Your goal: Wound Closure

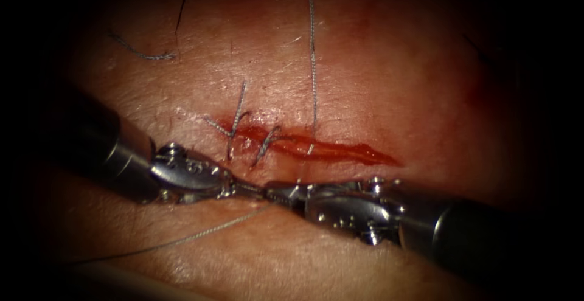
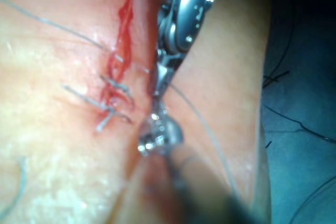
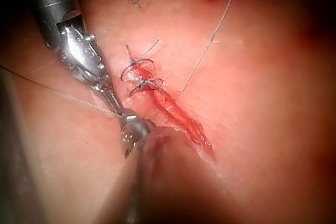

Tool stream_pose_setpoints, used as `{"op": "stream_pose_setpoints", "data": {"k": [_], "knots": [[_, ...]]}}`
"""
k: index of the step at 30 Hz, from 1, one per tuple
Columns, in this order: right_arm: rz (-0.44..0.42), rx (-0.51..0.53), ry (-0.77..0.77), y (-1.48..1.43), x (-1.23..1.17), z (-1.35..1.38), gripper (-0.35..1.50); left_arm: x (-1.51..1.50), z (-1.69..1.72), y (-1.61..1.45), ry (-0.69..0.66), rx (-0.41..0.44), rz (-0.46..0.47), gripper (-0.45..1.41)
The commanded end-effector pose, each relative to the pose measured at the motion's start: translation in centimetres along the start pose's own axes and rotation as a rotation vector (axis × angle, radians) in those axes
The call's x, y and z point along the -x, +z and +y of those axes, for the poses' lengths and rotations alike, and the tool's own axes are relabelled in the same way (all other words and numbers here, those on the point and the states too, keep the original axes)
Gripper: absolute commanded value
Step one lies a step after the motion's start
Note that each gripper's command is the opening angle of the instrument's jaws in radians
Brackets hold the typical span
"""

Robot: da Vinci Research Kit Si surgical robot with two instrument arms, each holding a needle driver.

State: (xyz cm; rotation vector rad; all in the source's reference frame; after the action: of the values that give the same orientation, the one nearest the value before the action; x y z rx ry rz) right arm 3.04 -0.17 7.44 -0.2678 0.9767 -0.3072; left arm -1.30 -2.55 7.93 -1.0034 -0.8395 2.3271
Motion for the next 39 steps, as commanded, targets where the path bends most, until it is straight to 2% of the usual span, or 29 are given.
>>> {"op": "stream_pose_setpoints", "data": {"k": [1,9,14,22,27,29,32,33,34,35,36,39], "knots": [[0.006,-0.002,-0.004,0.05,-0.05,-0.07,-0.35,0.09,0.03,0.07,-0.002,0.002,-0.003,-0.18],[0.034,-0.022,-0.008,-0.08,-0.51,-0.16,-0.35,0.08,0.03,0.06,-0.003,0.002,-0.003,-0.18],[0.048,-0.022,-0.005,-0.12,-0.61,-0.18,-0.35,0.08,0.03,0.06,-0.003,0.002,-0.003,-0.18],[0.080,-0.047,-0.003,-0.23,-0.97,-0.34,-0.35,0.09,0.03,0.06,-0.002,0.002,-0.003,-0.18],[0.106,-0.065,-0.005,-0.31,-1.30,-0.46,-0.35,0.08,0.03,0.06,-0.003,0.002,-0.003,-0.20],[0.111,-0.072,-0.008,-0.32,-1.36,-0.48,-0.35,0.08,0.03,0.07,-0.003,0.001,-0.003,-0.20],[0.110,-0.071,-0.007,-0.31,-1.31,-0.46,-0.35,0.08,0.04,0.07,-0.003,0.000,-0.005,-0.20],[0.101,-0.046,-0.005,-0.29,-1.25,-0.43,-0.11,0.08,0.04,0.07,-0.003,0.000,-0.005,-0.20],[0.100,-0.004,0.014,-0.29,-1.22,-0.41,0.57,0.08,0.04,0.07,-0.003,0.000,-0.005,-0.20],[0.097,0.029,0.035,-0.29,-1.21,-0.39,1.08,0.08,0.04,0.07,-0.003,0.001,-0.005,-0.20],[0.104,0.112,0.095,-0.33,-1.18,-0.30,1.46,0.08,0.04,0.06,-0.003,0.002,-0.005,-0.20],[0.103,0.109,0.129,-0.47,-1.19,-0.28,1.46,0.07,0.05,0.02,-0.004,0.006,-0.006,-0.20]]}}
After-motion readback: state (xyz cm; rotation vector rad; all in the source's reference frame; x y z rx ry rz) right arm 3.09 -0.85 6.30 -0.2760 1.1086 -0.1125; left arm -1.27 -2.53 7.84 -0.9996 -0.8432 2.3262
